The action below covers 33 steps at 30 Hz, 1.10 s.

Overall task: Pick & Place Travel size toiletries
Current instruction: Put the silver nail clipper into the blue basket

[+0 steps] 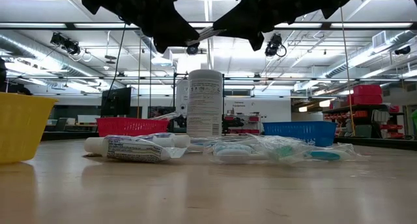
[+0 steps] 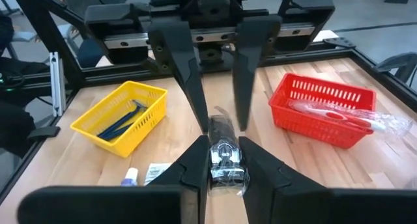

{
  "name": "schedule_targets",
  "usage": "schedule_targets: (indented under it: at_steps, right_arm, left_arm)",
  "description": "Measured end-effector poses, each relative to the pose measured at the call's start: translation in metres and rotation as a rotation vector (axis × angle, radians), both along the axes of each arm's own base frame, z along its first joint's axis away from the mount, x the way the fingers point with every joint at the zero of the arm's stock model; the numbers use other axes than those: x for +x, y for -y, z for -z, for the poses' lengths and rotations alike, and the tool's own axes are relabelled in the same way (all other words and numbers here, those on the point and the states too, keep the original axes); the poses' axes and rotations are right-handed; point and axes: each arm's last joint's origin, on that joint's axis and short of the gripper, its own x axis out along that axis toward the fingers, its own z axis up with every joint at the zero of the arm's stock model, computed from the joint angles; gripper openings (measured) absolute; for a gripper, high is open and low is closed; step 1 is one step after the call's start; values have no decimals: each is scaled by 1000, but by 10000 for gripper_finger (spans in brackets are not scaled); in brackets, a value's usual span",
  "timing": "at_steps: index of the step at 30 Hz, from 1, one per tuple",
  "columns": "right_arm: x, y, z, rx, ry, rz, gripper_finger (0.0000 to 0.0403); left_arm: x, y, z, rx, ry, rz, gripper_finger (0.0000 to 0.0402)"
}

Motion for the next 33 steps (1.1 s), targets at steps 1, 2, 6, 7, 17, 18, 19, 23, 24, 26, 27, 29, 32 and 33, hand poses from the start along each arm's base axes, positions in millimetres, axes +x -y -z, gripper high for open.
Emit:
schedule_targets:
  at_steps: [1,2,6,7,17,18,19,23,24,26,27,29,32,33]
  right_arm:
    - [0,0,0,0,-1,-1,66]
    - [0,0,0,1,-3,-3,66]
    - [-1,-1,2,2,-26,-9,67]
    - [-1,-1,3,2,-33,-11,67]
    - [-5,5,1,-3,-56,7,67]
    - [-6,7,-1,-4,-53,14,67]
    - [-9,9,-2,-5,-59,22,67]
    - [-17,18,-10,-13,-65,53,66]
    - [-19,20,-12,-17,-66,71,65]
    - [-25,25,-15,-37,-93,116,66]
    - [-28,27,-16,-51,-101,133,66]
    - [-35,32,-18,-79,-137,163,67]
    - [-46,41,-19,-106,-201,209,65]
    - [-50,44,-18,-110,-228,228,64]
  left_arm:
    - [0,0,0,-2,-1,0,143]
    - [0,0,0,-4,-4,1,155]
    - [-4,0,-1,-26,-17,-9,191]
    - [-5,0,-2,-29,-10,-12,196]
    - [-27,0,-26,-45,34,-18,186]
    - [-29,0,-28,-42,44,-19,181]
    - [-30,0,-30,-40,56,-23,175]
    - [-33,-1,-33,-25,67,-26,155]
    - [-33,-1,-33,-21,67,-24,150]
    - [-33,-1,-33,-20,65,-23,142]
    - [-33,-1,-33,-20,64,-23,139]
    - [-33,-1,-33,-20,62,-23,133]
    - [-33,-1,-33,-24,61,-24,126]
    - [-33,-1,-33,-24,61,-24,125]
